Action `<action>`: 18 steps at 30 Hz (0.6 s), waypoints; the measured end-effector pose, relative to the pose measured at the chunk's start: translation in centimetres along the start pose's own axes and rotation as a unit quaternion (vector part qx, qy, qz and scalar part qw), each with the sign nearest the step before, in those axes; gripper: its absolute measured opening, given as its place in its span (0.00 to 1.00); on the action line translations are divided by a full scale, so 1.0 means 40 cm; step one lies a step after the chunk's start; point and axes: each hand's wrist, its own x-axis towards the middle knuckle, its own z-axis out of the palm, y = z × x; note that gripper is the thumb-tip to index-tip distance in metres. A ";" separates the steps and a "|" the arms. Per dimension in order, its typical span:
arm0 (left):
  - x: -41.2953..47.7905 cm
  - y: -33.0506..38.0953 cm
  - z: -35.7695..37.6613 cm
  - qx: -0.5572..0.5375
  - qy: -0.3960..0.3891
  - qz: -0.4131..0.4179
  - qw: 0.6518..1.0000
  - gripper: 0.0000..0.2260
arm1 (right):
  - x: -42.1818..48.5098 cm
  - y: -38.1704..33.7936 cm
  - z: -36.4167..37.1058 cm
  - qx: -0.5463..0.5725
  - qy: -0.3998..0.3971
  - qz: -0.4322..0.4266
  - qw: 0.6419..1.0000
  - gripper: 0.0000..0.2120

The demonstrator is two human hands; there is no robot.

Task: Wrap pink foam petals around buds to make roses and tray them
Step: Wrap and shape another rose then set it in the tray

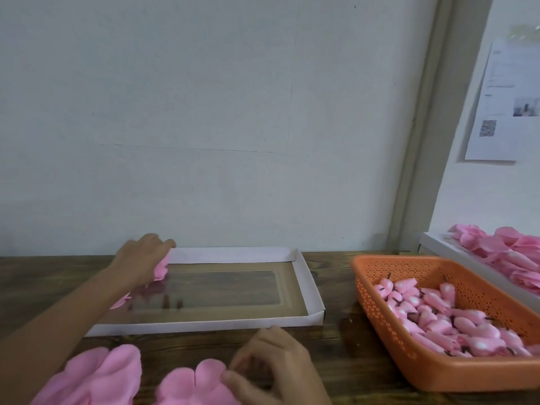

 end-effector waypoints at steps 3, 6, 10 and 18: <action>-0.052 0.061 -0.084 -0.011 0.065 0.048 0.997 0.25 | 0.007 -0.006 0.002 -0.002 -0.113 -0.017 0.993 0.23; -0.156 0.135 -0.160 -0.145 0.079 0.092 0.982 0.15 | -0.009 -0.014 0.019 0.024 -0.102 -0.011 0.994 0.14; -0.302 0.198 -0.179 -0.149 -0.040 0.212 0.965 0.09 | -0.014 -0.013 0.022 -0.005 -0.122 -0.051 0.991 0.10; -0.355 0.207 -0.134 -0.311 -0.127 0.146 0.930 0.10 | 0.004 -0.013 -0.020 -0.043 -0.198 -0.107 0.973 0.12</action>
